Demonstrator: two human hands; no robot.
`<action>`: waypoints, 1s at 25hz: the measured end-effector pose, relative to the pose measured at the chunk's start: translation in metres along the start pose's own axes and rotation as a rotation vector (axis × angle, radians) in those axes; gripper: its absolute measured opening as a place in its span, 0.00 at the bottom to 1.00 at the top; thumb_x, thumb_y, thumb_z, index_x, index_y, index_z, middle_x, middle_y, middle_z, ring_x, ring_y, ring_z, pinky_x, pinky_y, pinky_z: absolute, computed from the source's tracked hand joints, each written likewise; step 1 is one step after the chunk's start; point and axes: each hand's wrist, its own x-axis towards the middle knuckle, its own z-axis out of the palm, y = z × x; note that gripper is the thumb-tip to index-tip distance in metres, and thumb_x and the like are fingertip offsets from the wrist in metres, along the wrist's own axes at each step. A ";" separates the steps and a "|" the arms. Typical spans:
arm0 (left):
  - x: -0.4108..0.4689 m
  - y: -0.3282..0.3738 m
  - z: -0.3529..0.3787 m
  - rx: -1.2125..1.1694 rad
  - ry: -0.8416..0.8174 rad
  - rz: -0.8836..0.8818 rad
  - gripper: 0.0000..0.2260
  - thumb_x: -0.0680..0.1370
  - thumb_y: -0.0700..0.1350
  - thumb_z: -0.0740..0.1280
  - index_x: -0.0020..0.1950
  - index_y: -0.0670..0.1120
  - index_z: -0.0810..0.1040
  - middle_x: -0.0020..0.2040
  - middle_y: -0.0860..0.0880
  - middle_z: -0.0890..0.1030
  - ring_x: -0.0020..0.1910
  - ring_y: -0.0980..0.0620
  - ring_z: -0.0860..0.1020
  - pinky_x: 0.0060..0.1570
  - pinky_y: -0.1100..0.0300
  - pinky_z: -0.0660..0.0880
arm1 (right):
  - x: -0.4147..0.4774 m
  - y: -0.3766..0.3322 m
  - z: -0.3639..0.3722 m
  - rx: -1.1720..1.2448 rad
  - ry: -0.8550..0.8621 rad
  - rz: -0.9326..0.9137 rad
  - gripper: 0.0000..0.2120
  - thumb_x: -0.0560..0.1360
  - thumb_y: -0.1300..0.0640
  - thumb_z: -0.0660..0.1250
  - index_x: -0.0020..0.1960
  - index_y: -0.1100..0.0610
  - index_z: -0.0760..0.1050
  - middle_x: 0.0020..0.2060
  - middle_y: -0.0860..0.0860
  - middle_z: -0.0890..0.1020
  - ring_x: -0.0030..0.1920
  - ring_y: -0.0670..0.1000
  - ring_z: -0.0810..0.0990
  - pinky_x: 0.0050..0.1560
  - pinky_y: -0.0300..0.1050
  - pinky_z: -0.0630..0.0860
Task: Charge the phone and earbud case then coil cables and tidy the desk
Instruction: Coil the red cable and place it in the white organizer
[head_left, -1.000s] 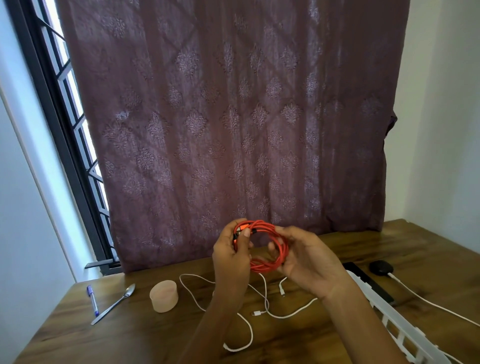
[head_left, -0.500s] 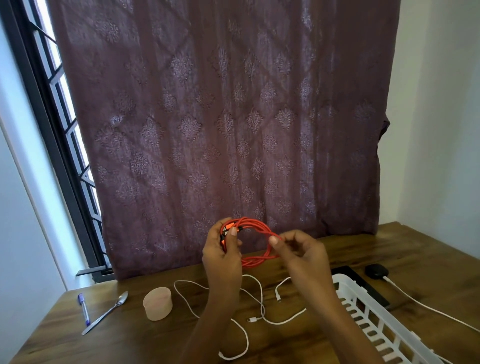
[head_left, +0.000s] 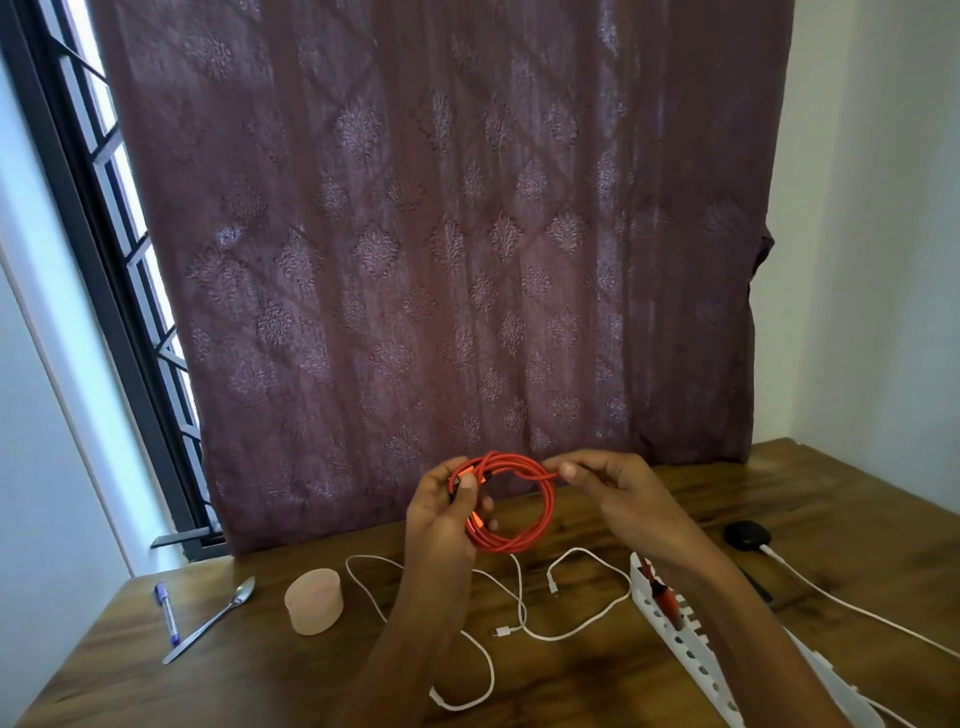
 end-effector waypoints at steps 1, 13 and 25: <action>0.001 0.002 0.001 -0.035 -0.017 -0.052 0.08 0.77 0.33 0.58 0.50 0.43 0.74 0.39 0.46 0.79 0.29 0.57 0.77 0.30 0.61 0.76 | 0.000 0.001 0.001 0.055 -0.002 0.017 0.09 0.77 0.59 0.62 0.47 0.52 0.81 0.42 0.44 0.84 0.42 0.36 0.80 0.40 0.26 0.73; -0.008 0.015 0.002 0.666 -0.531 -0.009 0.09 0.80 0.43 0.57 0.51 0.42 0.76 0.32 0.51 0.75 0.26 0.61 0.73 0.29 0.68 0.71 | 0.004 -0.001 0.003 0.158 0.013 -0.136 0.04 0.72 0.60 0.69 0.39 0.52 0.80 0.34 0.48 0.83 0.36 0.45 0.81 0.40 0.35 0.76; -0.006 -0.002 0.002 0.704 -0.159 0.251 0.10 0.80 0.45 0.58 0.41 0.50 0.76 0.27 0.54 0.72 0.25 0.62 0.70 0.28 0.65 0.69 | -0.017 0.003 0.019 0.282 -0.030 0.121 0.09 0.76 0.52 0.64 0.42 0.52 0.82 0.37 0.53 0.85 0.40 0.49 0.83 0.43 0.38 0.78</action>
